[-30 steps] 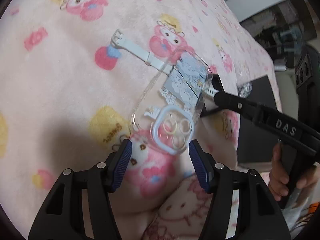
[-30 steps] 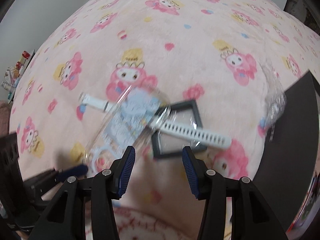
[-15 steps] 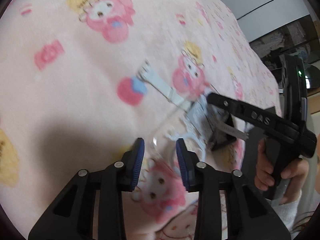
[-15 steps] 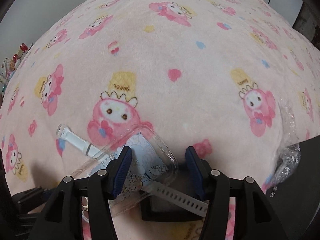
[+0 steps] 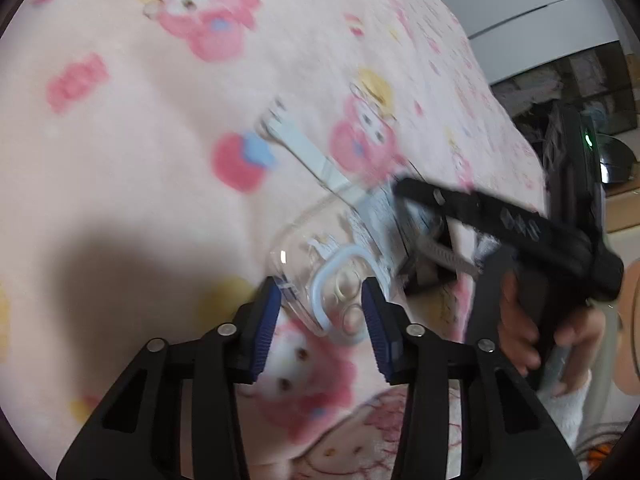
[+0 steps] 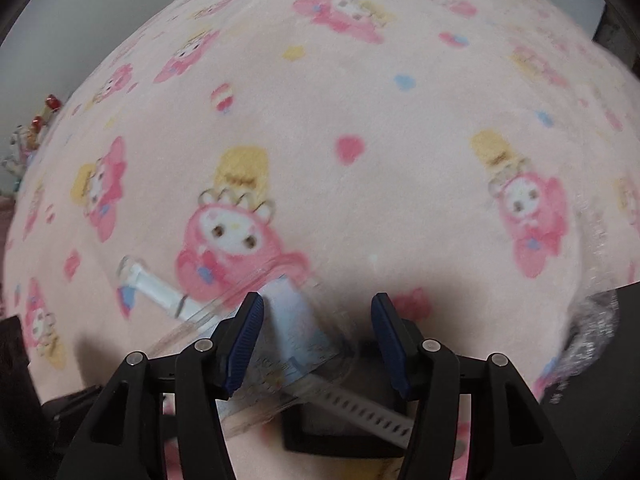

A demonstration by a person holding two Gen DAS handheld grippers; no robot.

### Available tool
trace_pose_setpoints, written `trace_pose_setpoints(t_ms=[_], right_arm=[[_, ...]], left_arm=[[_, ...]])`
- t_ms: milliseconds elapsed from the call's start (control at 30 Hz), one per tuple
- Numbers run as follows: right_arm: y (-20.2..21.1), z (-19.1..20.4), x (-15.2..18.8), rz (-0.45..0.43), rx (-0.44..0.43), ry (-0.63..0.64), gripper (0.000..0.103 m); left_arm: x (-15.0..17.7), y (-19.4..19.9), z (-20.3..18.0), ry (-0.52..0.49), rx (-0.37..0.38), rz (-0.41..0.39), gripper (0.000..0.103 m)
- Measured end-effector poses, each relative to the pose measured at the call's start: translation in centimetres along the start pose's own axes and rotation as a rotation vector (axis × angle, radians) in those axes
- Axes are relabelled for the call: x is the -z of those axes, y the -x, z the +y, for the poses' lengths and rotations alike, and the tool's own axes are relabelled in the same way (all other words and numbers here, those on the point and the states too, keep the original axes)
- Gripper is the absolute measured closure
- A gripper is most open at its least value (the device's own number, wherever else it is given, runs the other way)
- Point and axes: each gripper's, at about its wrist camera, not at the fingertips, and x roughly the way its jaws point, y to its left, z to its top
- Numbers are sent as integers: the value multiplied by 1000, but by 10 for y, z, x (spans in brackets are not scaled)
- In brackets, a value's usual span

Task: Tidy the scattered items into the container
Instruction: 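Grasp the clear phone case with the left gripper, then carry the clear phone case with the left gripper over the black box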

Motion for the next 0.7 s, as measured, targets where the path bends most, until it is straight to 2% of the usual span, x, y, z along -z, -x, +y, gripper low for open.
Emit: trace_pose_setpoints(t_ms=[33, 167, 233, 300, 433, 500, 567, 700], right_arm=[[0, 2, 3, 18, -36, 5, 49], [12, 18, 17, 18, -43, 63, 48], [23, 27, 25, 35, -88, 72, 49], [30, 34, 32, 56, -147, 70, 49], [36, 48, 35, -16, -73, 113, 49], [25, 28, 28, 12, -66, 99, 49], [14, 23, 29, 42, -68, 89, 49], [15, 26, 31, 37, -70, 105, 49]], left_arm=[[-2, 2, 0, -1, -9, -8, 62], [-8, 25, 0, -16, -87, -80, 62], [-12, 30, 4, -21, -144, -101, 57], [-14, 27, 15, 5, -125, -78, 56], [-17, 16, 27, 26, -111, -52, 49], [-17, 9, 26, 8, -101, -39, 42], [-15, 6, 22, -15, -118, -40, 42], [-12, 12, 20, -16, -117, -53, 43]])
